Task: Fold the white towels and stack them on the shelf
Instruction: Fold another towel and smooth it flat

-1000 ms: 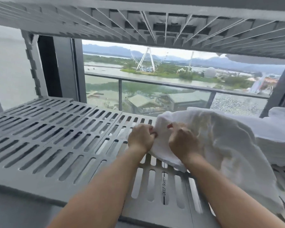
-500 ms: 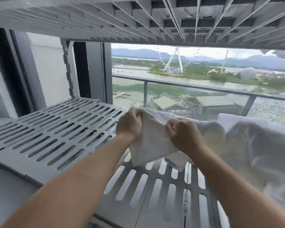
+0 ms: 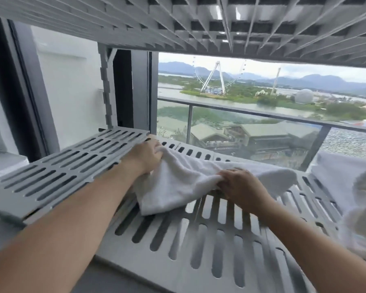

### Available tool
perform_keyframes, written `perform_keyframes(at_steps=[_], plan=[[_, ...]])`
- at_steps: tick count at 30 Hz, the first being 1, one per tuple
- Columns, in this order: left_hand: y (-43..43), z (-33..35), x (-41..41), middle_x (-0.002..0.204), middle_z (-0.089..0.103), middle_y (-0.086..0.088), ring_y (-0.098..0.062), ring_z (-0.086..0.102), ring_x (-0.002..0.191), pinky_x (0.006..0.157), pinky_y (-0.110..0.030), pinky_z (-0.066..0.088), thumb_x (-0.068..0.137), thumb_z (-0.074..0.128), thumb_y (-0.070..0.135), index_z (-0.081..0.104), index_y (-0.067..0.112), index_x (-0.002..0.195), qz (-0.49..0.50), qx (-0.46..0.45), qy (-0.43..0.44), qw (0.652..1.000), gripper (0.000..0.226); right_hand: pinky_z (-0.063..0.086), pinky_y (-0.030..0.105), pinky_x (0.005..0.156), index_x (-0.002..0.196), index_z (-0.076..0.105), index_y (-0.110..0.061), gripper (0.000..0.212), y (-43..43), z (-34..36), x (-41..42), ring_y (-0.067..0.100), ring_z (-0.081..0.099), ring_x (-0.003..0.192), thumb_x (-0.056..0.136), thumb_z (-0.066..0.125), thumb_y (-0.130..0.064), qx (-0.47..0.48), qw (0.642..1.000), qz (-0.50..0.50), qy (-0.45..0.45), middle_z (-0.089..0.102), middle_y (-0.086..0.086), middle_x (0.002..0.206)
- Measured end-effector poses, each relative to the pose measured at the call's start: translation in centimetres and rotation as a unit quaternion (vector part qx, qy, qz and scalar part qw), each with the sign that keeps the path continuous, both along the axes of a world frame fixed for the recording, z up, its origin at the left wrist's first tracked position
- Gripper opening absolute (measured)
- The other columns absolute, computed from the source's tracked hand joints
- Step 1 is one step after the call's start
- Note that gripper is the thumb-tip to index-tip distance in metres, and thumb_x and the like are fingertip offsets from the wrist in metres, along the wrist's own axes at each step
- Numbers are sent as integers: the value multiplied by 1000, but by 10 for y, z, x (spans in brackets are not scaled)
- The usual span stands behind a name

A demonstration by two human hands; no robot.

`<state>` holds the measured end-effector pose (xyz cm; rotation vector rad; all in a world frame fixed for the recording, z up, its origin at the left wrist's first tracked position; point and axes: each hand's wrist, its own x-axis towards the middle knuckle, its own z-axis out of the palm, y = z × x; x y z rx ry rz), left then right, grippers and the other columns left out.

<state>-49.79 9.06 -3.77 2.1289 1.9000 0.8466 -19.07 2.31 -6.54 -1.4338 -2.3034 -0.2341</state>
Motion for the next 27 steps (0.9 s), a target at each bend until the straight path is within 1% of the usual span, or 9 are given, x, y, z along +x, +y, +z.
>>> perform_keyframes(at_steps=[2, 5, 7, 10, 12, 15, 17, 21, 27], plan=[[3, -5, -11, 131, 63, -3, -22, 58, 110, 91, -35, 46, 97, 53, 37, 56, 31, 131, -53, -6, 12, 999, 34, 44, 34, 63, 79, 66, -21, 18, 9, 0, -21, 24, 62, 74, 90, 60, -34, 37, 995, -54, 72, 69, 0, 77], [0, -1, -21, 143, 52, -7, -26, 51, 129, 109, -45, 42, 98, 50, 54, 52, 29, 140, -146, 9, -10, 989, 49, 35, 32, 61, 78, 69, -19, 35, 20, -1, -46, 31, 63, 70, 90, 46, -43, 57, 980, -155, 114, 72, 9, 76], [-13, 10, -18, 140, 58, -9, -24, 55, 123, 108, -48, 44, 92, 40, 75, 58, 20, 135, -269, -47, -14, 962, 72, 33, 34, 61, 66, 59, -21, 39, 23, -2, -58, 31, 55, 66, 86, 37, -45, 37, 968, -204, 141, 67, 7, 70], [-36, 16, -7, 133, 63, -1, -20, 54, 120, 108, -45, 41, 80, 34, 89, 66, 30, 120, -390, -126, 127, 903, 79, 28, 31, 52, 57, 49, -22, 39, 22, -3, -67, 22, 51, 60, 85, 35, -44, 4, 950, -257, 180, 54, -8, 58], [-42, 7, -5, 142, 54, -2, -22, 44, 133, 114, -47, 33, 85, 46, 78, 59, 25, 128, -361, -89, 209, 904, 70, 29, 25, 51, 55, 53, -20, 40, 19, 0, -68, 11, 51, 59, 84, 38, -43, 5, 939, -272, 209, 54, -11, 55], [-37, -5, -13, 128, 62, 1, -20, 55, 120, 106, -43, 45, 99, 54, 38, 63, 23, 122, -319, -67, 106, 939, 28, 38, 28, 56, 61, 64, -20, 39, 13, 3, -67, 9, 57, 64, 92, 49, -39, -23, 927, -283, 245, 62, -10, 59], [-36, -2, -21, 118, 64, 2, -19, 60, 105, 94, -38, 51, 101, 52, 33, 64, 24, 122, -306, -71, 41, 949, 25, 44, 33, 62, 68, 71, -16, 36, 6, 6, -62, 18, 62, 68, 94, 56, -36, -53, 918, -276, 281, 68, -4, 61], [-37, 8, -30, 107, 68, 3, -19, 61, 99, 87, -37, 50, 101, 53, 28, 65, 26, 103, -297, -50, -35, 953, 13, 44, 33, 62, 75, 72, -10, 36, -10, 12, -59, 17, 58, 62, 93, 61, -39, -114, 905, -249, 326, 66, 2, 60], [-61, 24, -25, 93, 67, -8, -28, 62, 91, 83, -45, 50, 96, 49, 18, 64, 8, 91, -257, -76, -46, 962, 18, 35, 31, 53, 62, 60, -3, 40, -39, 16, -56, 13, 44, 51, 89, 67, -32, -93, 922, -234, 296, 47, -7, 46]])
